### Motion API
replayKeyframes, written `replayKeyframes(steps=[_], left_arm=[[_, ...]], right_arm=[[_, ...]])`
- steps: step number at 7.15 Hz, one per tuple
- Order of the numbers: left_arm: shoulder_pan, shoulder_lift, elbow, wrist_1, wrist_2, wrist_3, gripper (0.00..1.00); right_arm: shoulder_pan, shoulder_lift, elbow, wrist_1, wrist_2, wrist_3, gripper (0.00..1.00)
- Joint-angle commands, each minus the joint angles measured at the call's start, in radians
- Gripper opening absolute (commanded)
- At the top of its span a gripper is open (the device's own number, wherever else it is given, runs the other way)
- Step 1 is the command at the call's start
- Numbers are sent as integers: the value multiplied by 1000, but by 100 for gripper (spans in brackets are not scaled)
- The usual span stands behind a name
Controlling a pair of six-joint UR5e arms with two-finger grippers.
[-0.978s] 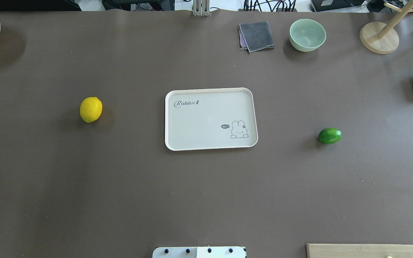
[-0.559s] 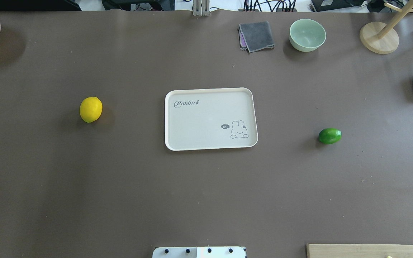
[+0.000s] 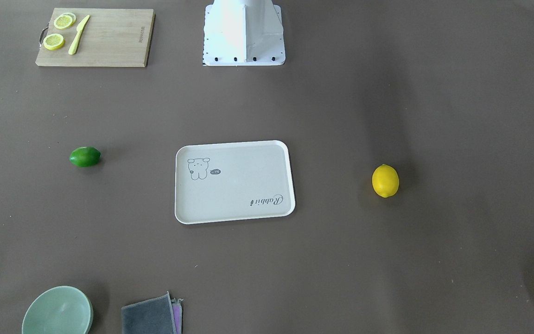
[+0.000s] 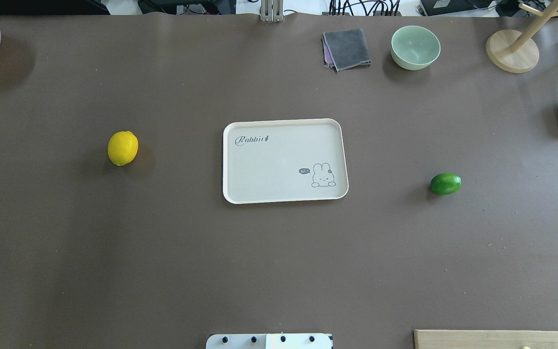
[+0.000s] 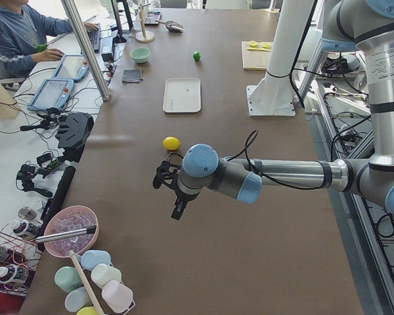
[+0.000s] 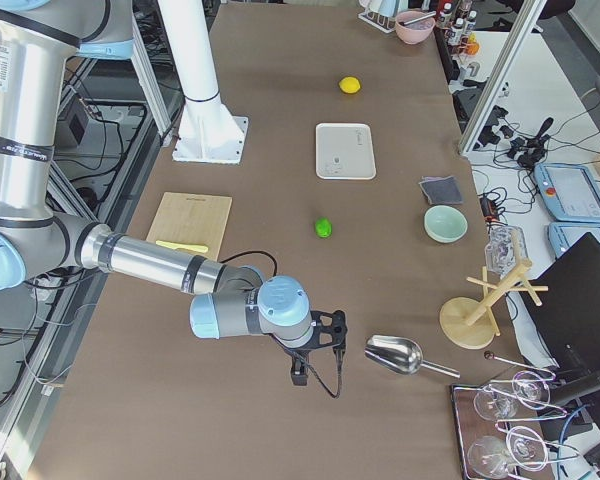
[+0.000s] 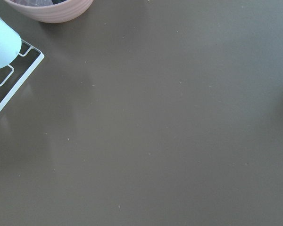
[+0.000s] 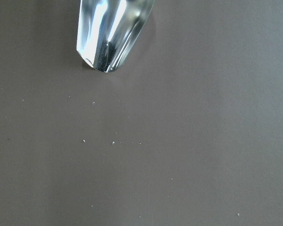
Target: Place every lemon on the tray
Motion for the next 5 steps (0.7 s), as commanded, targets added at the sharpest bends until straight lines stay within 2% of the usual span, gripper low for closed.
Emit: replayKeyframes(steps=[1,4,5], left_arm=[[0,1,-7,-2,0,0,98],[3,9,-8,-2,-43,-8,98],[3,13,-8,1,-46,-26,98]], right_arm=[[0,-1,5,5,20,-4,100],[0,-2,6,11,38,-9,100],[0,-5,-18,111,35,-17,100]])
